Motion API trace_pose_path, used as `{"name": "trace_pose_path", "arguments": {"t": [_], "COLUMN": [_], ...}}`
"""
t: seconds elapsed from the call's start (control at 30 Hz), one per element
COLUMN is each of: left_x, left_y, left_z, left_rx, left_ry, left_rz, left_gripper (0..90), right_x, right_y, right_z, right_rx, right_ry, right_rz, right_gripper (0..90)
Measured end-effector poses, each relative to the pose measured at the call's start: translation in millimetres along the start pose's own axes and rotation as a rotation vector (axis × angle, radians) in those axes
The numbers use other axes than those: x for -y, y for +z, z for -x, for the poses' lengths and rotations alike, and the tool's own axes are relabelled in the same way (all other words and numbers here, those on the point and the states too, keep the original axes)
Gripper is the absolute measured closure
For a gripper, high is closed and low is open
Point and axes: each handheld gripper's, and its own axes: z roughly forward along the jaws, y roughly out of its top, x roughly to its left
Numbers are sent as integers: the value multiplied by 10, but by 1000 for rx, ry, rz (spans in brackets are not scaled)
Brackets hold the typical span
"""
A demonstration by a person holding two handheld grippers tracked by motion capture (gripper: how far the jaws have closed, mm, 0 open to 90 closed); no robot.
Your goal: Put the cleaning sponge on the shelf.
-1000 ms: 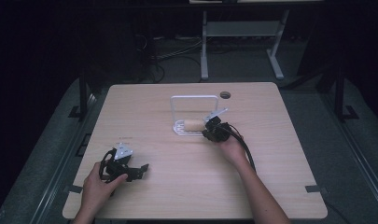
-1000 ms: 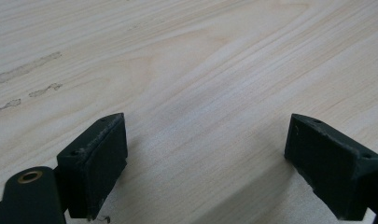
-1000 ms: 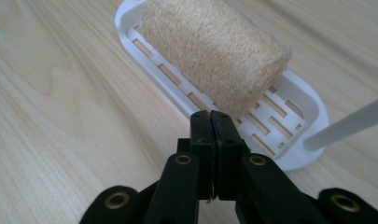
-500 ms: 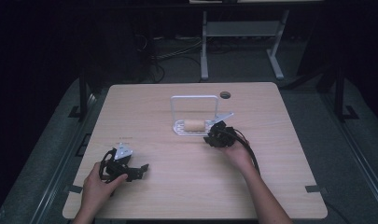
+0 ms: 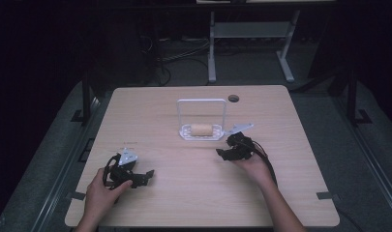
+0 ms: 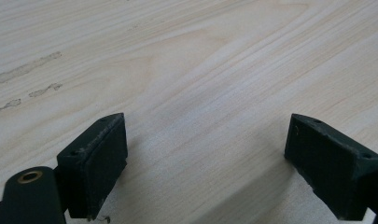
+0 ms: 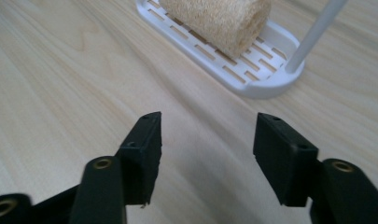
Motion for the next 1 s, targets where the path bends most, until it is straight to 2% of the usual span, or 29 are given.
{"name": "trace_pose_path", "arguments": {"t": [0.23,0.57,0.83,1.0], "left_x": [0,0,0,0], "left_y": [0,0,0,0], "left_z": [0,0,0,0], "left_rx": [0,0,0,0], "left_ry": [0,0,0,0], "left_rz": [0,0,0,0], "left_gripper": [126,125,126,126], "right_x": [162,373,553,696], "right_y": [-112,-288,-443,-528], "right_z": [18,12,-16,-23], "right_rx": [10,8,25,36], "right_ry": [22,35,48,81], "right_rz": [5,45,67,74], "right_gripper": [303,255,196,163]}}
